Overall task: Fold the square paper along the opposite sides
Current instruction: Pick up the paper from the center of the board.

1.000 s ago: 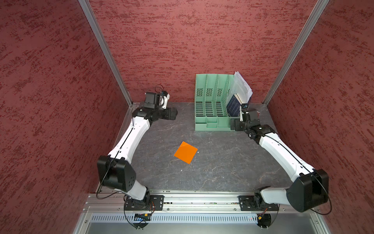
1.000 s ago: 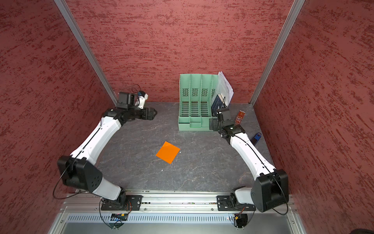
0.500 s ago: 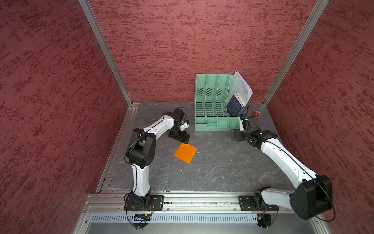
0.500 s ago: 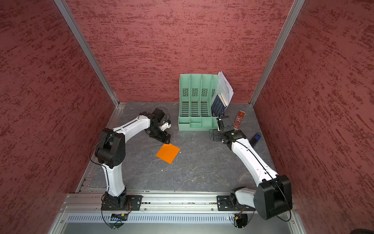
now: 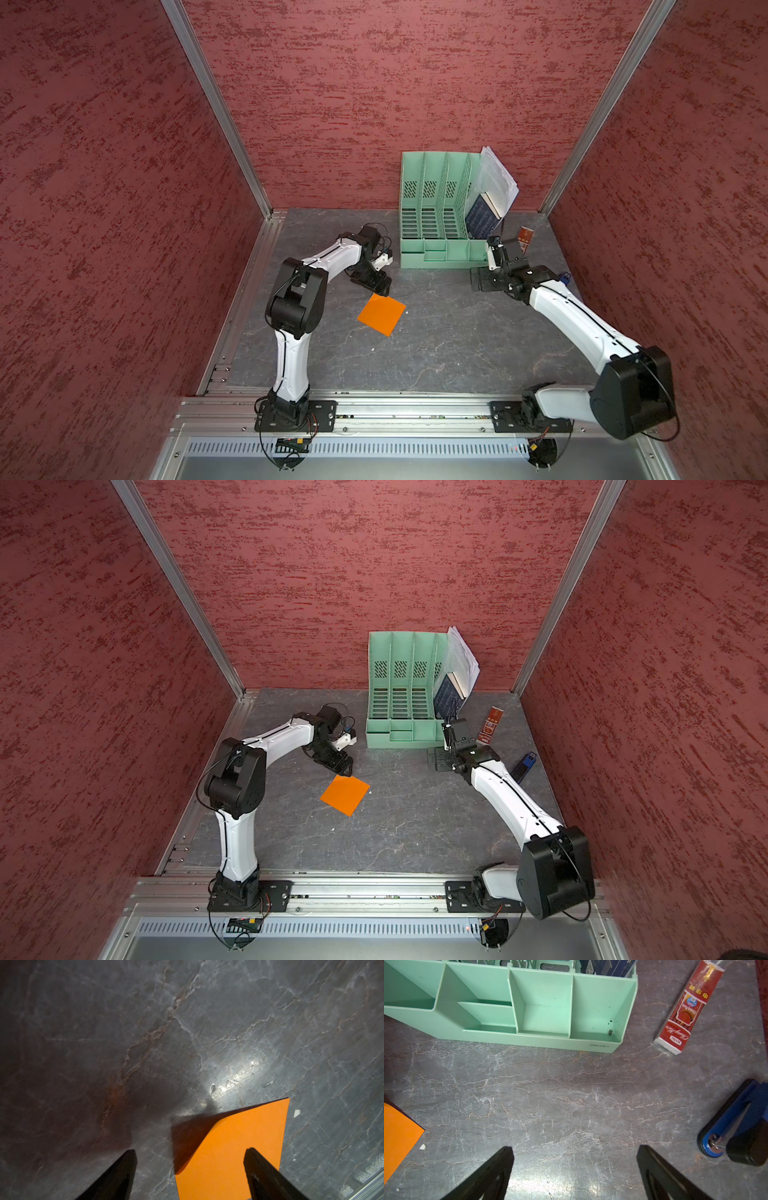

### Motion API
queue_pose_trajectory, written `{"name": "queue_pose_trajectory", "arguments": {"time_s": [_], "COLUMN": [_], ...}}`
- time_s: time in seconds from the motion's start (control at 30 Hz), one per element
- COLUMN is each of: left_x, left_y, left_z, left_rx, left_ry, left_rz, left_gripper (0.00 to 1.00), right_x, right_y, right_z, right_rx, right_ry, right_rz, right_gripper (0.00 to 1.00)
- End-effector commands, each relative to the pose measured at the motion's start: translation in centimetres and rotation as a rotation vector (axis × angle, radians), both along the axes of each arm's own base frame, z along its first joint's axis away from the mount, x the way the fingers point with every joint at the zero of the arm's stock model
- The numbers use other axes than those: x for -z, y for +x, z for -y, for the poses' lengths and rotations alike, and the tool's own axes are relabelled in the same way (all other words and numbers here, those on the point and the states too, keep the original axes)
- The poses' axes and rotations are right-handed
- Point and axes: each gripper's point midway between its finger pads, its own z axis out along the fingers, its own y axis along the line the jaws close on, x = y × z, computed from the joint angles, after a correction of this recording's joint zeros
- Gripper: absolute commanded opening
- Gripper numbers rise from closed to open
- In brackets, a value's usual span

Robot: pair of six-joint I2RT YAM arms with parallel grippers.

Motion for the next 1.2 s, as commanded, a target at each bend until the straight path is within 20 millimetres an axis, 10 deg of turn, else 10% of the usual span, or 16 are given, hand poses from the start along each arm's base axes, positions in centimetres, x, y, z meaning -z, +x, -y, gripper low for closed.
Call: {"name": "queue_pose_trajectory", "arguments": {"time_s": [0.0, 0.9, 1.07, 1.17], "left_x": [0.7, 2.9, 2.7, 2.6], "left_y": [-0.2, -3.1, -3.5, -3.5], "left_z": [0.7, -0.3, -0.2, 0.1], "left_rx": [0.032, 0.021, 0.019, 0.017], "left_ry": [-0.016, 0.079, 0.066, 0.052], "left_rz": [-0.004, -0.103, -0.117, -0.127], "left_gripper": [0.80, 0.32, 0.00, 0.00], "right_x": [-0.1, -0.1, 0.1, 0.1], "right_y": [0.4, 0.2, 0.2, 0.2], "right_z": [0.0, 0.6, 0.6, 0.6], "right_rx": [0.001, 0.018, 0.019, 0.017], "right_ry": [-0.008, -0.033, -0.036, -0.036], "right_rz": [0.017, 0.012, 0.011, 0.009], "right_gripper": [0.98, 0.98, 0.98, 0.98]}}
